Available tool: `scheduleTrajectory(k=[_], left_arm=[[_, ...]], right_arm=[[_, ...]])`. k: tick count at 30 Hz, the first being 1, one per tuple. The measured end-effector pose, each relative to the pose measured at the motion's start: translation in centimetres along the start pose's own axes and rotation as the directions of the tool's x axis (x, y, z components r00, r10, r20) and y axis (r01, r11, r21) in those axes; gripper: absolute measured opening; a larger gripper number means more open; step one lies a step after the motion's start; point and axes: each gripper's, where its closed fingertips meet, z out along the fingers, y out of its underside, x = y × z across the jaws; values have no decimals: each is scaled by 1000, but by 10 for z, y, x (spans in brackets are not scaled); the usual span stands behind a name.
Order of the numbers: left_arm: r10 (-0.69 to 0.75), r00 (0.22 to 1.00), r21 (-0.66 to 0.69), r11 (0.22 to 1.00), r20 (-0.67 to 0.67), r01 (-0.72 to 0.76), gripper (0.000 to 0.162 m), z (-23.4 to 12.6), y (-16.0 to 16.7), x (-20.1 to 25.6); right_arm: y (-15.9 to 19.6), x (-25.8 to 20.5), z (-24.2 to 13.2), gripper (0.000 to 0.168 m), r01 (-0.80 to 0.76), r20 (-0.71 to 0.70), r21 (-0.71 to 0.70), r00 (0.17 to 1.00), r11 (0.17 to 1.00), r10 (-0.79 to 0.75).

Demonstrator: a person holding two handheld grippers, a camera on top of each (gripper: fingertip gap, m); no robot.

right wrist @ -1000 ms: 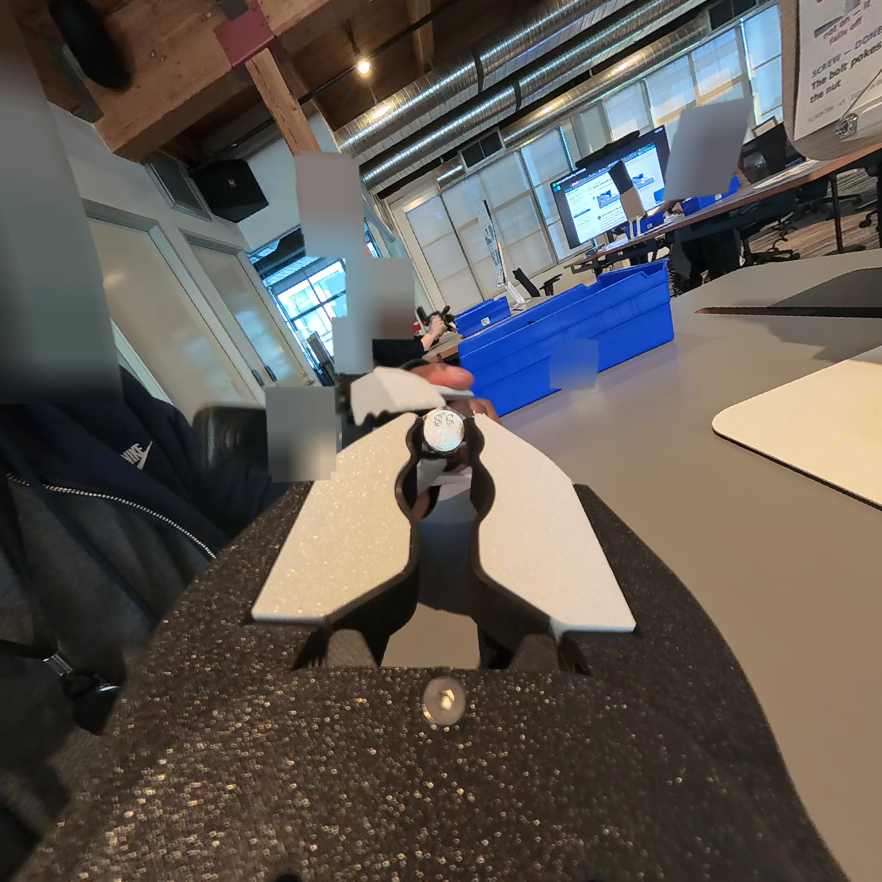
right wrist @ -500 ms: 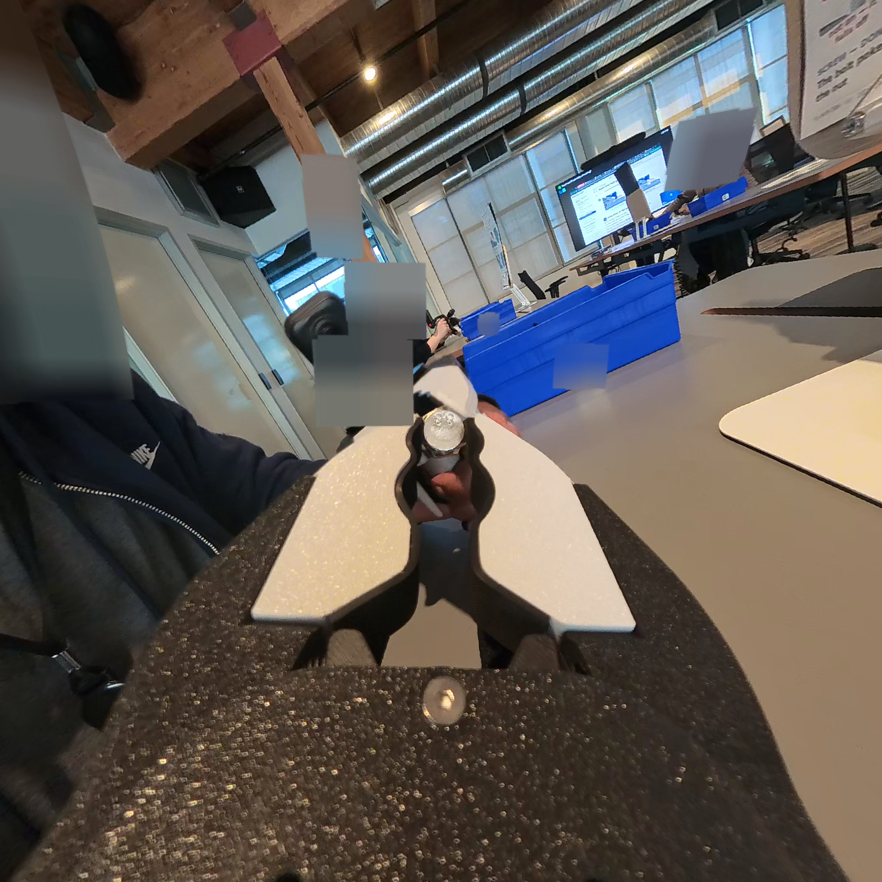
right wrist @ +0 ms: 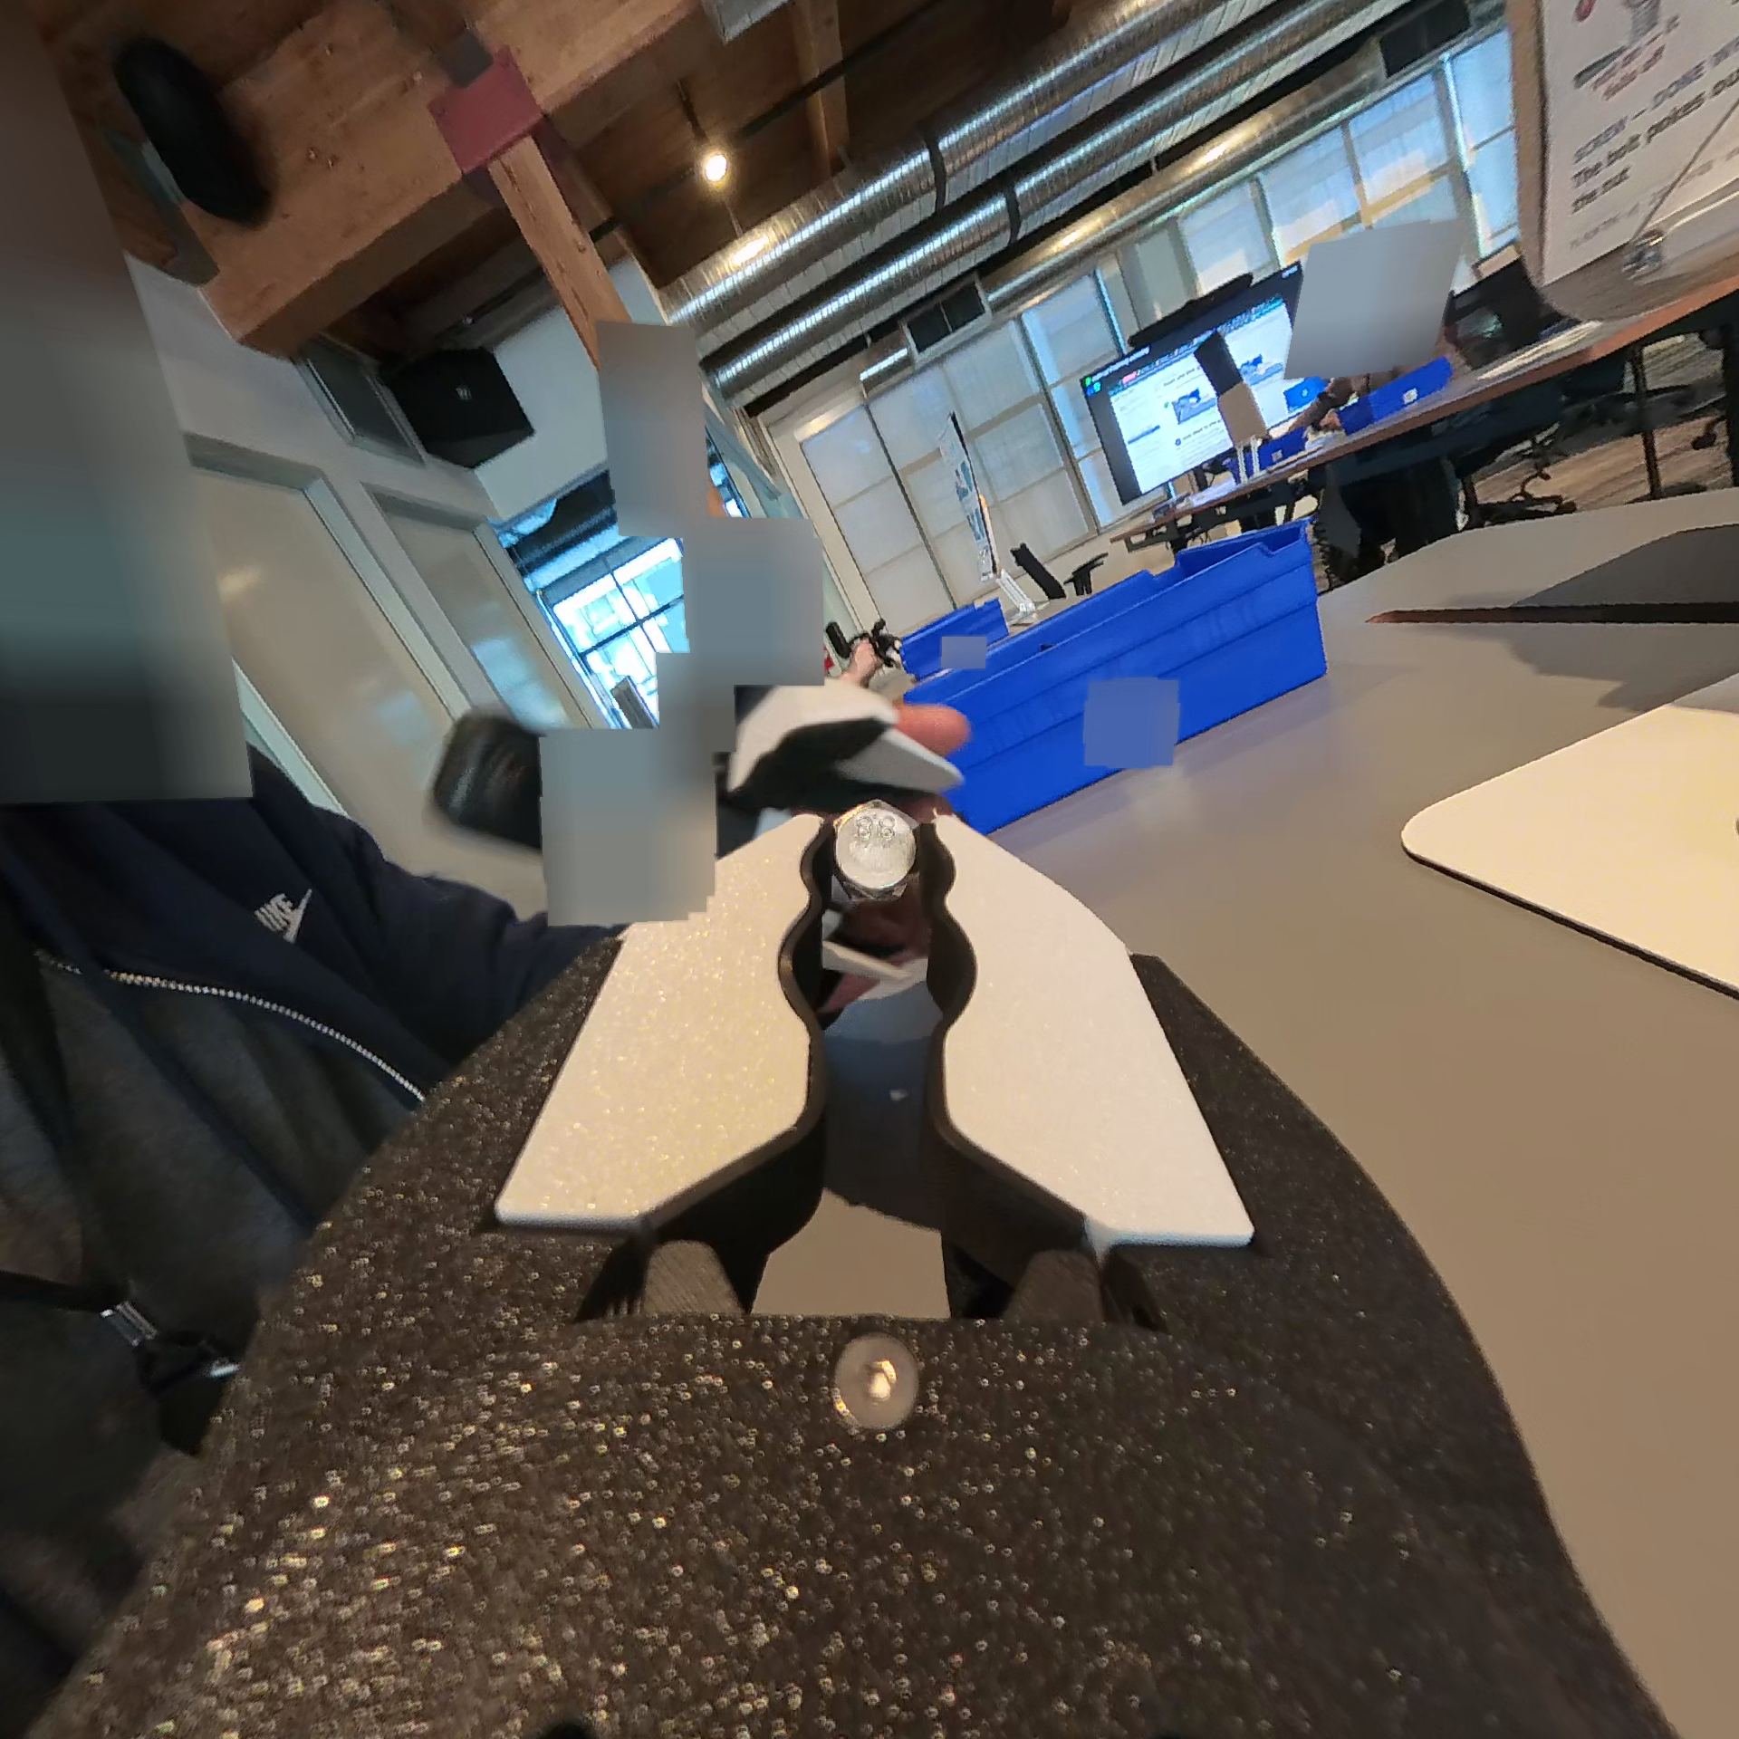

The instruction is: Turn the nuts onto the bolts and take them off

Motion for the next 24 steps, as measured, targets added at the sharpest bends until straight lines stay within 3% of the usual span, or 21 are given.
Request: scheduleTrajectory(k=[5, 10, 13, 16, 18, 19, 20, 22, 24], left_arm=[[-342, 928, -15, 939, -150, 344, 34, 2, 4, 8], [-499, 846, -44, 865, -186, 500, 18, 6, 5, 14], [-409, 899, -41, 912, -155, 407, 18, 6, 7, 13], [41, 999, -73, 996, -35, -44, 18, 4, 9, 9], [335, 942, -114, 937, 23, -331, 18, 3, 9, 7], [377, 926, -111, 922, 30, -371, 21, 3, 7, 8], [336, 941, -85, 939, 35, -332, 32, 3, 3, 8], [130, 991, -19, 991, 33, -130, 38, 1, -3, 3], [-86, 996, 25, 996, 8, 86, 42, -1, -3, -4]], right_arm=[[-2, 1, -2, 16, -13, 3, 14, 1000, 1000, 13], [2, -1, 1, 17, -4, 2, -7, 1000, 1000, 4], [2, 0, 2, 16, -5, 0, -10, 1000, 1000, 5], [4, -1, 3, 17, -2, 0, -19, 1000, 1000, 2], [4, -1, 3, 17, -3, 4, -15, 1000, 1000, 3], [3, -1, 2, 17, -6, 5, -10, 1000, 1000, 6], [2, -1, 2, 17, -10, 5, -6, 1000, 1000, 10], [1, 0, 1, 16, -16, 7, 6, 1000, 1000, 16], [-1, 0, -1, 16, -19, 8, 13, 1000, 1000, 19]])
